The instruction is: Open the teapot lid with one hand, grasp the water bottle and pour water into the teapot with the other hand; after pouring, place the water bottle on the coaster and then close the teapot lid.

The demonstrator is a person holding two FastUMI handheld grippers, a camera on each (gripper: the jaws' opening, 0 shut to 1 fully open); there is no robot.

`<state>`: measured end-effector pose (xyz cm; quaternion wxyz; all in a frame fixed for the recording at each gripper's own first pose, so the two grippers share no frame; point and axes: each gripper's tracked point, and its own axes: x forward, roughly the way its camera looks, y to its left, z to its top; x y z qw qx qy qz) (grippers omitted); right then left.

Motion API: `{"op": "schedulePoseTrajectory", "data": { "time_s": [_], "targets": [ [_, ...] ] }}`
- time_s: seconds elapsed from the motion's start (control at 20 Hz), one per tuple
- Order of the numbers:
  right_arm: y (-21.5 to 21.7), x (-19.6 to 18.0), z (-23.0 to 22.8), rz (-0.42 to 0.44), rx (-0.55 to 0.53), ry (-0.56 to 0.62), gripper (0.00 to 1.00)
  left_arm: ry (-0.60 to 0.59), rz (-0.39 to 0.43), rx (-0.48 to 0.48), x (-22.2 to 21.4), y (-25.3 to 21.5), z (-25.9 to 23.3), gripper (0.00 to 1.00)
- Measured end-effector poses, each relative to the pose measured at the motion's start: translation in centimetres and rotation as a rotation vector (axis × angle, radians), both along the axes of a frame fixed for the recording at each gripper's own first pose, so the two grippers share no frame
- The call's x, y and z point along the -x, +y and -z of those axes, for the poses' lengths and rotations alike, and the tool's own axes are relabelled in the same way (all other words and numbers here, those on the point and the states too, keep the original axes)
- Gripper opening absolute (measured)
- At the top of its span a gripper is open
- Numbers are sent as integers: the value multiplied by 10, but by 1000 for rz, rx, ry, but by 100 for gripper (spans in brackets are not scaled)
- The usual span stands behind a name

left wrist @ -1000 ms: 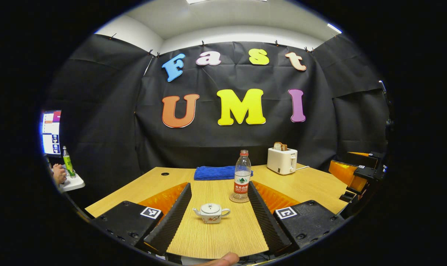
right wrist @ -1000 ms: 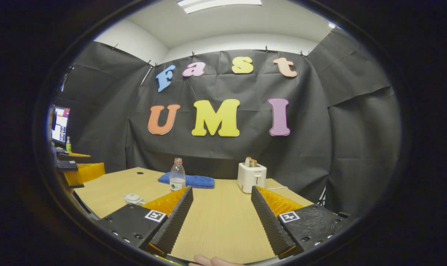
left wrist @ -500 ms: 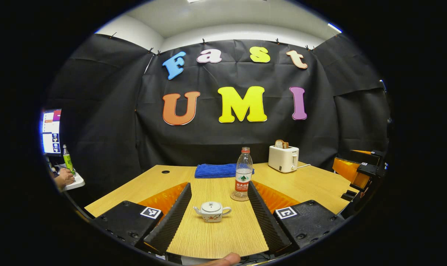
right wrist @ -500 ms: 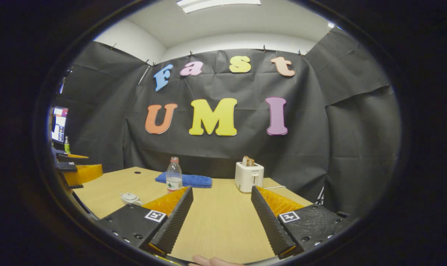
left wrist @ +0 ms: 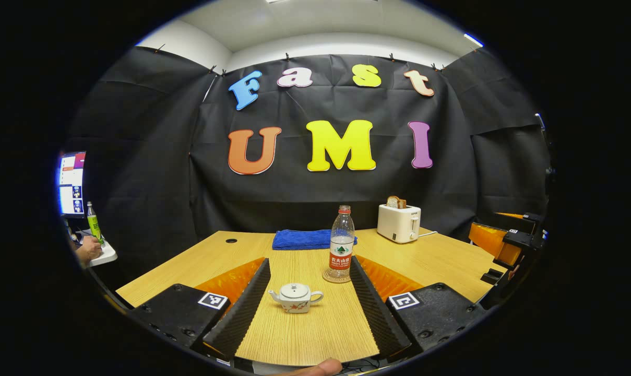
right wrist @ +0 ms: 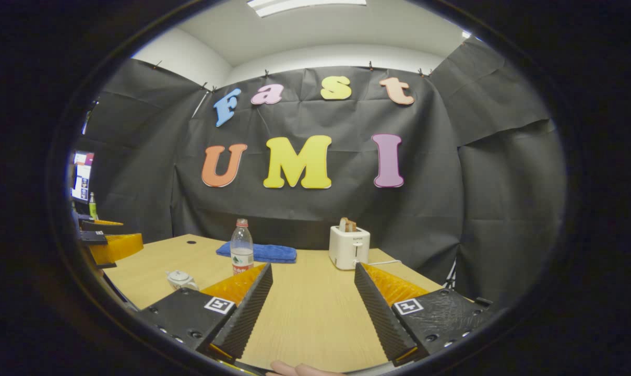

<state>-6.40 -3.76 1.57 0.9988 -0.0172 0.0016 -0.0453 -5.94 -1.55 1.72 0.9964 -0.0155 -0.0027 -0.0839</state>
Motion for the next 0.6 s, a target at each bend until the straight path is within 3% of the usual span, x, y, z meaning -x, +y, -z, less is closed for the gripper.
{"op": "schedulePoseTrajectory", "data": {
  "time_s": [0.6],
  "targets": [
    [0,0,3,-4,-5,10,95,9,-3,-9,-4,-2,5,96]
  ]
}}
